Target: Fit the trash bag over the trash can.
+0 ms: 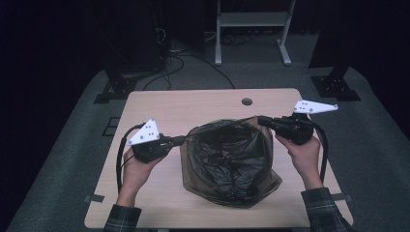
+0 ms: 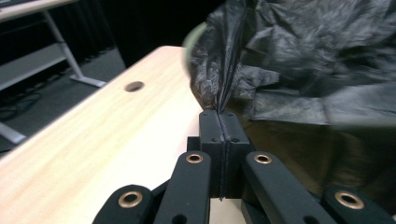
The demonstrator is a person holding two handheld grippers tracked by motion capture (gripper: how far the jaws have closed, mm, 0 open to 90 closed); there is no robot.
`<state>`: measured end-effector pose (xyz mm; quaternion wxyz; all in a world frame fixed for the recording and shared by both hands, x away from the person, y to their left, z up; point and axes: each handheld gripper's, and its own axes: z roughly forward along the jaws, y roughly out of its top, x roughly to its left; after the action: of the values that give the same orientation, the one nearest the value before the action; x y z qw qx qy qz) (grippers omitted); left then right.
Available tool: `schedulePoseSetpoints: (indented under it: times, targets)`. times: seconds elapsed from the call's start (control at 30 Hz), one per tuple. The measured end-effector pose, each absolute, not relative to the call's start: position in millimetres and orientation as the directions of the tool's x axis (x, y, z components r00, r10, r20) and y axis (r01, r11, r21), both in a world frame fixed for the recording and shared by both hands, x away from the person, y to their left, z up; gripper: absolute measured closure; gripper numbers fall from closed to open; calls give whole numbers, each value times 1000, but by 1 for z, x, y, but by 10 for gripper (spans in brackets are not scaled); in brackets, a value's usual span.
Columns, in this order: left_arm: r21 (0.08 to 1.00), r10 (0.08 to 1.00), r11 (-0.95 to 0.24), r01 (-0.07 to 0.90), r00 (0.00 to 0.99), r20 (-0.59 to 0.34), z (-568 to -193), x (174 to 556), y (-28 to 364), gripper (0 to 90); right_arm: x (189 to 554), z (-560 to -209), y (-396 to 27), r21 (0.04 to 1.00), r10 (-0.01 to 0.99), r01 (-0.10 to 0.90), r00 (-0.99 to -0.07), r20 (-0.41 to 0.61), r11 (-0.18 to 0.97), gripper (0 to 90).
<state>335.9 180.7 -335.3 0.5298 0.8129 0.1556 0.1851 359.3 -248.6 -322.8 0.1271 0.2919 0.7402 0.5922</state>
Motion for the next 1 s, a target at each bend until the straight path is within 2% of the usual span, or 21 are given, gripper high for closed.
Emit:
schedulePoseSetpoints:
  times: [0.2, 0.33, 0.67, 0.97, 1.0]
  targets:
    - [897, 488, -435, 71, 856, 169, -341, 366, 168, 896, 391, -337, -250, 936, 647, 331, -740, 181, 116, 900]
    - [878, 498, -464, 115, 854, 152, -359, 379, 161, 896, 405, -356, -250, 919, 684, 373, -704, 192, 126, 900]
    - [841, 494, -498, 214, 867, 72, -415, 388, 152, 896, 414, -413, -254, 864, 719, 483, -650, 246, 141, 900]
    - [820, 491, -516, 247, 870, 47, -439, 385, 152, 892, 408, -435, -253, 848, 719, 504, -650, 246, 166, 899]
    - [822, 505, -510, 253, 862, 48, -438, 385, 153, 865, 408, -435, -254, 849, 718, 501, -652, 242, 168, 855]
